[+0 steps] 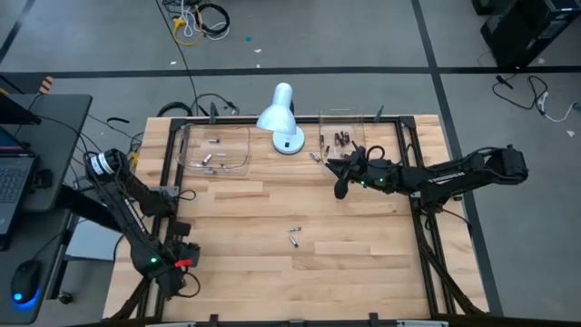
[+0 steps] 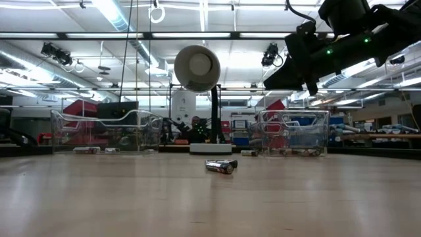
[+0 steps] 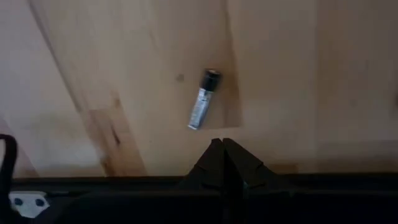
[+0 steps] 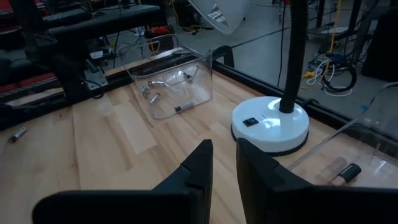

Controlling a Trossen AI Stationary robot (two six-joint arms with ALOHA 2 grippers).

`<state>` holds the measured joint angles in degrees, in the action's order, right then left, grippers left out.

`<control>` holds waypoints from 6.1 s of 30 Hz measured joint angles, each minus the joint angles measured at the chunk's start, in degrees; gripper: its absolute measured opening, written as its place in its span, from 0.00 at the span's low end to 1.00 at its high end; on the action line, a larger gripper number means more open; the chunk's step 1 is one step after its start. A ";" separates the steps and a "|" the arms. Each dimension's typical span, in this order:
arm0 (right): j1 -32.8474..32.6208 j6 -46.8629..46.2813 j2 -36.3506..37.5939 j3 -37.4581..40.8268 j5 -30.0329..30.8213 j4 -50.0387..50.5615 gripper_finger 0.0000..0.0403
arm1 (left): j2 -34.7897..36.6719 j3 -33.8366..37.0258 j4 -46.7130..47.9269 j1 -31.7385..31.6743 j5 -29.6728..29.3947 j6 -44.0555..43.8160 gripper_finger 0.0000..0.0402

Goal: Sort batteries
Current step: Put the silver battery in the transparent bin

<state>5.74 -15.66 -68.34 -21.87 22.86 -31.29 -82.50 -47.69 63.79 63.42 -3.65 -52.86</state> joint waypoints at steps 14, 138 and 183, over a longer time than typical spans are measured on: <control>-0.81 -1.77 0.00 0.00 -0.01 0.02 0.14 | -0.07 2.28 -2.58 -0.02 -3.28 0.57 0.13; -22.71 43.73 -24.33 -22.32 3.18 -27.40 0.31 | 0.74 10.12 -114.10 -47.37 -22.19 84.39 0.01; -17.91 38.10 -24.26 -22.29 -1.37 -28.50 0.04 | 0.70 10.06 -111.61 -49.22 -26.87 84.17 0.25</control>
<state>-12.17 22.44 -92.60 -44.16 21.49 -59.79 -81.80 -37.63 -47.81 14.20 -30.52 31.31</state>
